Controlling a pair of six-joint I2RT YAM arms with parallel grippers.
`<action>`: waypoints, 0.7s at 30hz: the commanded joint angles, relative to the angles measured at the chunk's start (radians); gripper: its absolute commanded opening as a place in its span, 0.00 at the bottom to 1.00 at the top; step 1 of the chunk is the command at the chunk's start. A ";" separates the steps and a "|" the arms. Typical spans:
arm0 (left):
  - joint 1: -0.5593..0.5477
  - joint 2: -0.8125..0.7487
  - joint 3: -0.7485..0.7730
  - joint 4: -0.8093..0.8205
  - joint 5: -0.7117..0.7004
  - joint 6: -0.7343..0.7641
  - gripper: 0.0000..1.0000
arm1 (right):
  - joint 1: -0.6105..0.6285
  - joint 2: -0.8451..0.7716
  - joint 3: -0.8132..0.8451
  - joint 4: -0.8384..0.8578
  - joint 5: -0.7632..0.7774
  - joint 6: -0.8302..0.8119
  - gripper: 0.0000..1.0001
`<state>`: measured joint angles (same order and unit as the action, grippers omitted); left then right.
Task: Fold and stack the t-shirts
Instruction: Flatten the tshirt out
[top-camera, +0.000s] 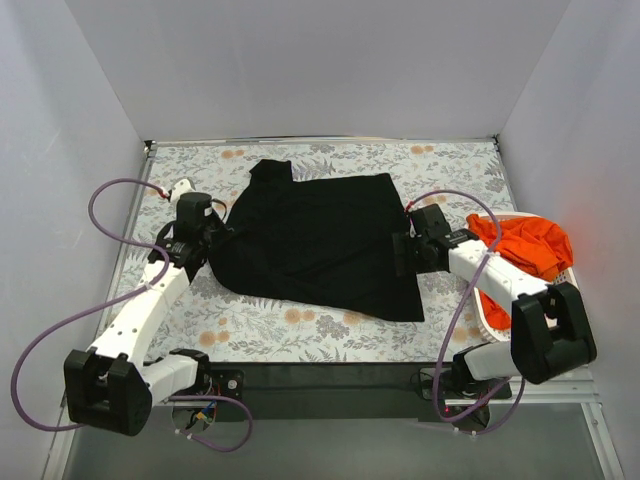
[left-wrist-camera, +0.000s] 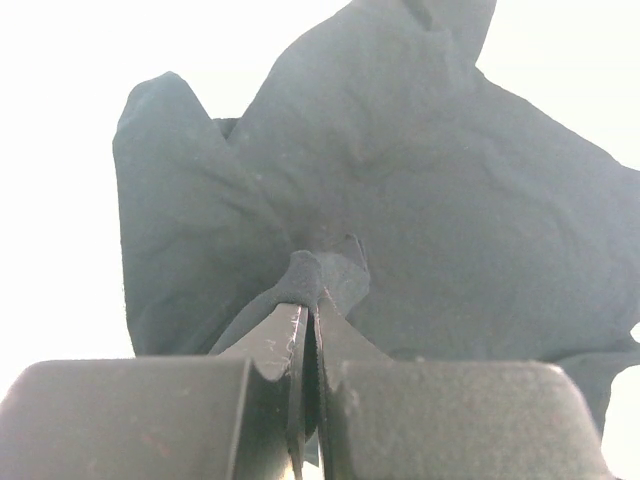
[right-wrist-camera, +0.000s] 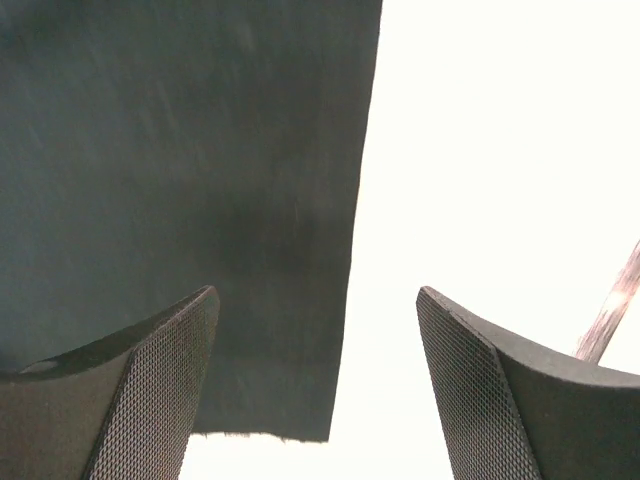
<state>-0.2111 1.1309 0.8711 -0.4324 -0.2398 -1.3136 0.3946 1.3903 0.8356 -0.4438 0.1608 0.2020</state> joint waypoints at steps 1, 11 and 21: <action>0.009 -0.074 -0.050 0.083 -0.024 0.036 0.00 | 0.006 -0.100 -0.064 -0.101 -0.044 0.077 0.72; 0.009 -0.082 -0.064 0.072 0.010 0.034 0.00 | 0.062 -0.169 -0.217 -0.164 -0.109 0.221 0.70; 0.009 -0.091 -0.067 0.063 -0.010 0.030 0.00 | 0.127 -0.143 -0.274 -0.167 -0.101 0.301 0.60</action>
<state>-0.2104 1.0660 0.8101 -0.3809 -0.2287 -1.2934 0.4946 1.2274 0.6056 -0.5957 0.0963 0.4404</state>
